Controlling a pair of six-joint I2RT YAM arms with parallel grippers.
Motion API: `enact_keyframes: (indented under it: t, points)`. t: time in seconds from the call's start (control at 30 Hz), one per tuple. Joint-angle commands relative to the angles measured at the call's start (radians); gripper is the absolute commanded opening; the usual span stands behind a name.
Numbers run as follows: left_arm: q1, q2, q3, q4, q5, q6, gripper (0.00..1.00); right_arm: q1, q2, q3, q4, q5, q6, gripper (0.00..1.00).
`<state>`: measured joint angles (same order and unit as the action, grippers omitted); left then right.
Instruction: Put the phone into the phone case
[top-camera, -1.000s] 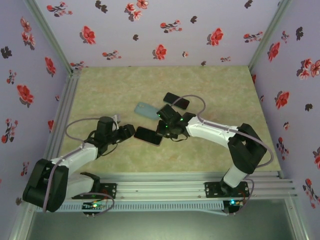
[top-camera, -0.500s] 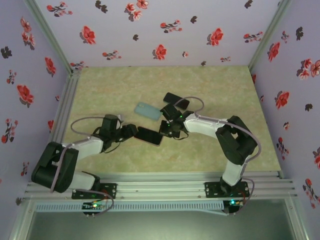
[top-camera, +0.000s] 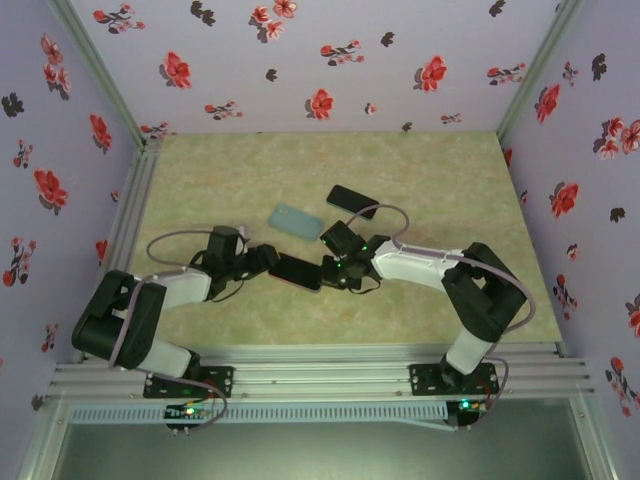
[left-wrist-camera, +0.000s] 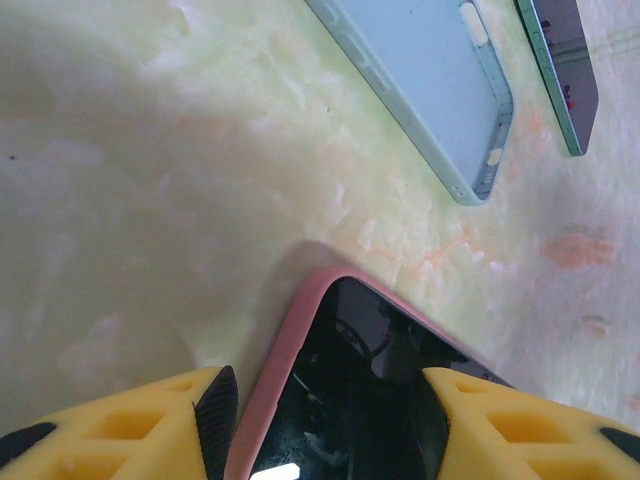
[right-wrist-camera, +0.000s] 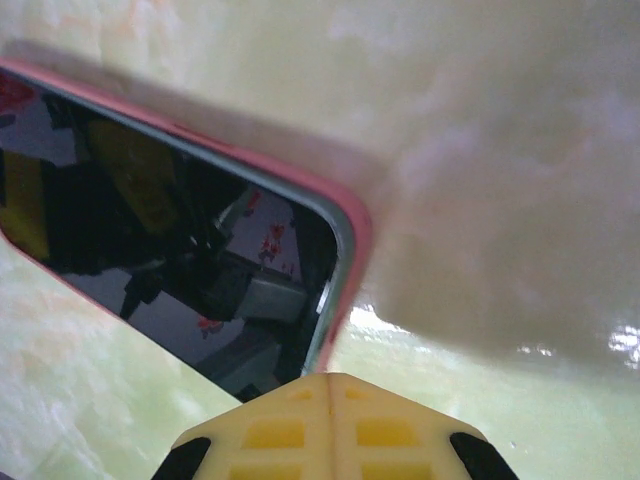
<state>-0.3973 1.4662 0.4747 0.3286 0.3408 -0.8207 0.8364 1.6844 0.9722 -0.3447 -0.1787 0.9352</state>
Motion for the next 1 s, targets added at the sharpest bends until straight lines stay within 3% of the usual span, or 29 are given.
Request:
enact_keyframes:
  t: [0.0,0.37,0.97]
  points:
    - [-0.004,0.025,0.037,0.02,0.028,0.039,0.54,0.001,-0.027,-0.019,-0.006,0.038,0.032,0.07]
    - [-0.004,0.065,0.046,0.048,0.041,0.041,0.54,0.003,-0.018,-0.011,0.005,0.051,0.03,0.16]
    - [-0.004,0.085,0.041,0.073,0.055,0.038,0.54,-0.002,0.073,0.049,0.027,0.041,0.016,0.09]
